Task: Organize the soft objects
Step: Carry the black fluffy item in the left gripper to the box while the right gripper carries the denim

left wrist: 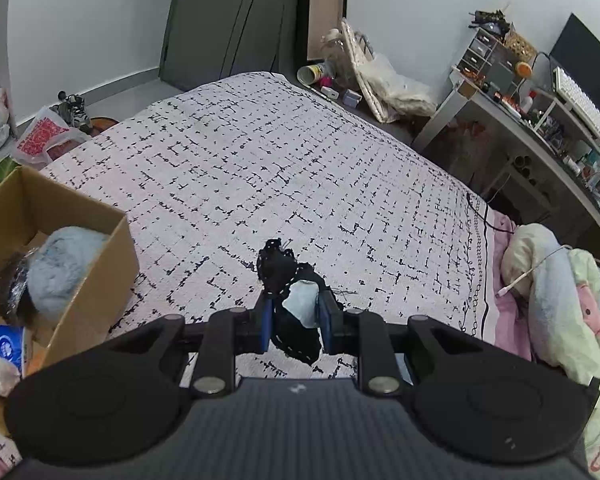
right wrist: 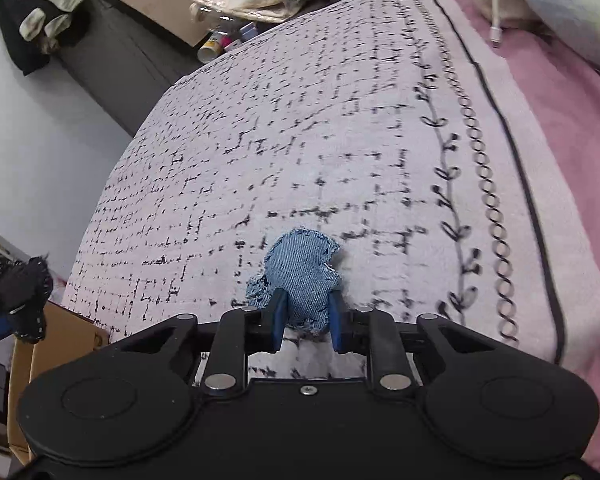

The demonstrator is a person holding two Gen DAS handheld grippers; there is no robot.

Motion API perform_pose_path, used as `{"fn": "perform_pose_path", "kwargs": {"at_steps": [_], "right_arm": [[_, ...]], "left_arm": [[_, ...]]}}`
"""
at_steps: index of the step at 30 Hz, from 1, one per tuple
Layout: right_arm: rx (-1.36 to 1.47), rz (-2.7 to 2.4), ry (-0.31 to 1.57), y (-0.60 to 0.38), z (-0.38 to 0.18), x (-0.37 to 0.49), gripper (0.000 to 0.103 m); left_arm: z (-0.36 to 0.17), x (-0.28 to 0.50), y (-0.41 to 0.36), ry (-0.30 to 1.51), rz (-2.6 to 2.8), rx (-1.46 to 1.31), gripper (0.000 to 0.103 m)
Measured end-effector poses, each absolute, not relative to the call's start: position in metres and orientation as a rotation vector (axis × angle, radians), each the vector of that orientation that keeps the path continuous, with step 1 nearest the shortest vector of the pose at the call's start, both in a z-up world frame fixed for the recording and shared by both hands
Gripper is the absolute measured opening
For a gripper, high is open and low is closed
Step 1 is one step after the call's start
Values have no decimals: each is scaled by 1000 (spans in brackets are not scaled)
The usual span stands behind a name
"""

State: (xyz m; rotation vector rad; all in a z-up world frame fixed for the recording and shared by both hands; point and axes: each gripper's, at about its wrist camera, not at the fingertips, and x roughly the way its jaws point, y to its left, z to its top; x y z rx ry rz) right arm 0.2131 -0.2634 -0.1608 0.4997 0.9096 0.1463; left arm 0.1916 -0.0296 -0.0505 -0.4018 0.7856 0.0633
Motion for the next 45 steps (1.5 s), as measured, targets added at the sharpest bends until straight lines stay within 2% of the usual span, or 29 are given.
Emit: {"fn": "perform_pose_path", "kwargs": {"at_steps": [29,45], "right_arm": [[471,213,671,-253,-54,132,22],[426,227,641,-226,-38,116,22]], "left_arm": [[-13,110,10,689,51,-393,23],[-9,93,39,649,67,-399,23]]}}
